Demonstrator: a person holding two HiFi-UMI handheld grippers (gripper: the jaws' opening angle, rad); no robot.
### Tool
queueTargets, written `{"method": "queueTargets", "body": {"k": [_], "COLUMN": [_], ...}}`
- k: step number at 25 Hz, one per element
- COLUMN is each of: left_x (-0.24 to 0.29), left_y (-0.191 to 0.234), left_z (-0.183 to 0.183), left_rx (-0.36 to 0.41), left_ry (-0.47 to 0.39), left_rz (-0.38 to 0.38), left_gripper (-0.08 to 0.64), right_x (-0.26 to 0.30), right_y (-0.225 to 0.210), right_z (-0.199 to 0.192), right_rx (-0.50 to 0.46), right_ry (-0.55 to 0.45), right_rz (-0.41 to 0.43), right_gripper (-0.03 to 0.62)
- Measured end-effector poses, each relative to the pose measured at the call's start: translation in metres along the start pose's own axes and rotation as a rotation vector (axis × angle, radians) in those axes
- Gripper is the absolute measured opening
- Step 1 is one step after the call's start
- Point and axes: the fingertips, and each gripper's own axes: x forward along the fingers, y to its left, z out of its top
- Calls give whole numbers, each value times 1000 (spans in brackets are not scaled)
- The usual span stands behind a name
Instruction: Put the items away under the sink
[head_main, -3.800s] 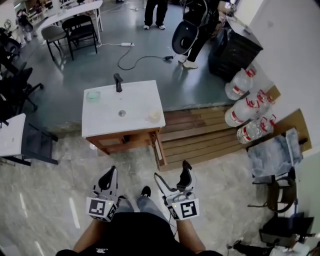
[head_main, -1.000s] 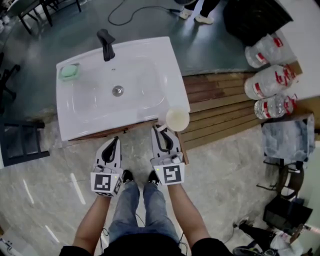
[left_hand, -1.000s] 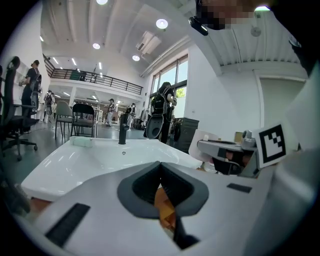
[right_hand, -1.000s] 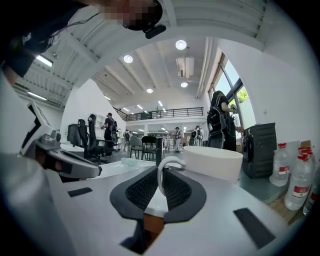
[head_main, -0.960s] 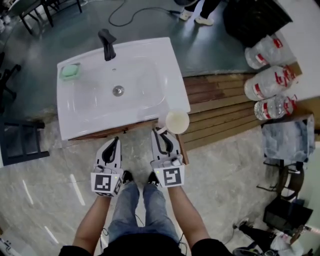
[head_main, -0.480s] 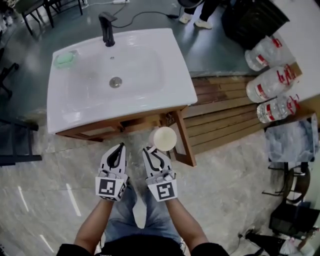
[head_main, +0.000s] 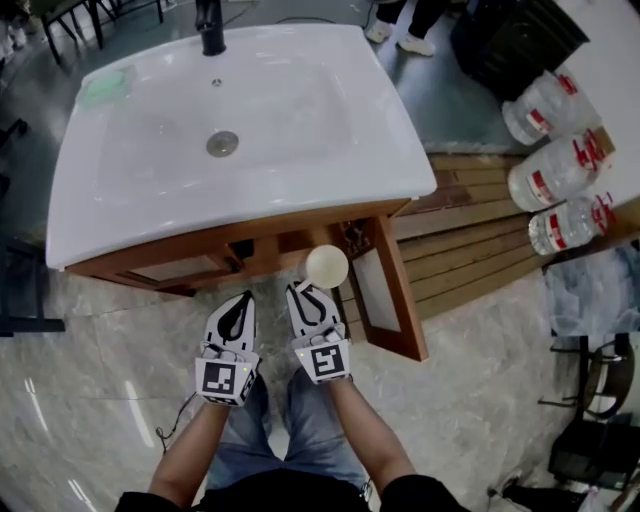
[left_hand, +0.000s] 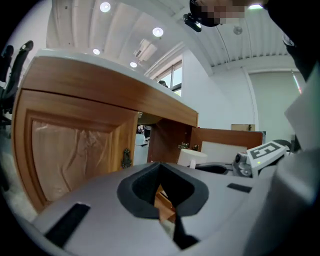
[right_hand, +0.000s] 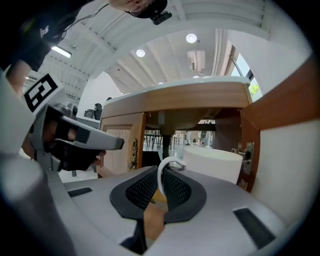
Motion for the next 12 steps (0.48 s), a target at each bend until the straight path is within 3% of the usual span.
{"method": "queueTargets", "body": {"k": [8,12], "left_x": [6,4], "left_y": [6,10], "left_z": [-22,-27], "left_rx": [11,20], "left_ry": [4,16], "left_rz": [-17,-10], "left_gripper": [5,5], "right_x": [71,100], "right_y": [-28,-37], "right_z": [-45,-53], "right_rx": [-85,-72], "right_ry": [23,22], "right_rz": [4,-1], "right_gripper": [41,41]}}
